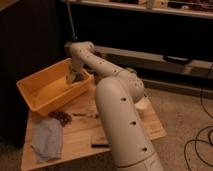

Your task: Wipe tray with sponge

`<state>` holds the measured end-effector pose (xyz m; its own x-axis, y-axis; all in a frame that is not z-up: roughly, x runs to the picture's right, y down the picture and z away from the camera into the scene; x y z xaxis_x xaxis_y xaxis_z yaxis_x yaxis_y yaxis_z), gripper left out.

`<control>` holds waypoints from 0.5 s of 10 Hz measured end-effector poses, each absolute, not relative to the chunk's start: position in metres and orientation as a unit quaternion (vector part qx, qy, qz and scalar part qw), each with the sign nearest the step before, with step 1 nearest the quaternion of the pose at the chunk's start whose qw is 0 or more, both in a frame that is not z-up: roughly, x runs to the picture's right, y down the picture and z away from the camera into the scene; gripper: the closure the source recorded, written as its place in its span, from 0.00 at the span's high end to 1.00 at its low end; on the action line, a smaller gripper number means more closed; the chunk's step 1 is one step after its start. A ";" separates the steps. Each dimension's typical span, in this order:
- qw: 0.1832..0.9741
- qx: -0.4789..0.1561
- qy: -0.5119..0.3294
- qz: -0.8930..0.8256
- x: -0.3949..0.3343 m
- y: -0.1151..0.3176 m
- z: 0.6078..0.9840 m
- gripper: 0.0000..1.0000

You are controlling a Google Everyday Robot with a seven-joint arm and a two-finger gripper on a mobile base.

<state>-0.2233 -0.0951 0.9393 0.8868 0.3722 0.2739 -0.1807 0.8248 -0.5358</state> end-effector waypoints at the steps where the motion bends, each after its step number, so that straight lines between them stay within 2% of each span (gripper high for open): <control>1: 0.937 -0.256 -0.189 0.147 -0.228 -0.097 0.939 0.00; 5: 0.937 -0.245 -0.211 0.132 -0.253 -0.111 0.920 0.00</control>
<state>-0.2533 -0.1108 0.9201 0.8762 0.3503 0.3309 -0.1440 0.8456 -0.5140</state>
